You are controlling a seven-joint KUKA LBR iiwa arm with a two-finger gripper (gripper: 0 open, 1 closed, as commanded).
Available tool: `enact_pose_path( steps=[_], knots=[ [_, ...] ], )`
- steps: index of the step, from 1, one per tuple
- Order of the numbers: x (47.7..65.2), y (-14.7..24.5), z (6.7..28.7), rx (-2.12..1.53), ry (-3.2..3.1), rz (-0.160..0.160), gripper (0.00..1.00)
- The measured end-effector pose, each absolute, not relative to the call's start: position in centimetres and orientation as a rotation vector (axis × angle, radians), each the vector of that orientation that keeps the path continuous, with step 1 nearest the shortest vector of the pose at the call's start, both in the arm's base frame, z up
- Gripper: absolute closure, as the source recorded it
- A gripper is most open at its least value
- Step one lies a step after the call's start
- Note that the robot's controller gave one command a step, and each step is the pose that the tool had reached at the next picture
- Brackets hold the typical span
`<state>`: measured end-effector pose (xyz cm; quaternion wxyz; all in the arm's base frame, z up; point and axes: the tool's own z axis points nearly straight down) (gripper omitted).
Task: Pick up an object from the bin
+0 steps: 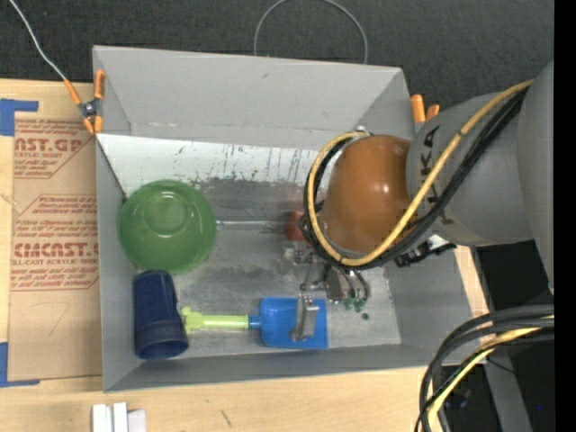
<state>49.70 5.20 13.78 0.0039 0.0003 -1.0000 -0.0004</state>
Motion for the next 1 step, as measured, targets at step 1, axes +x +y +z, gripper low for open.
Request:
enact_pose_path(
  steps=[1],
  knots=[
    [49.90,5.17,14.20,0.000,-3.142,-0.002,0.00]
  ],
)
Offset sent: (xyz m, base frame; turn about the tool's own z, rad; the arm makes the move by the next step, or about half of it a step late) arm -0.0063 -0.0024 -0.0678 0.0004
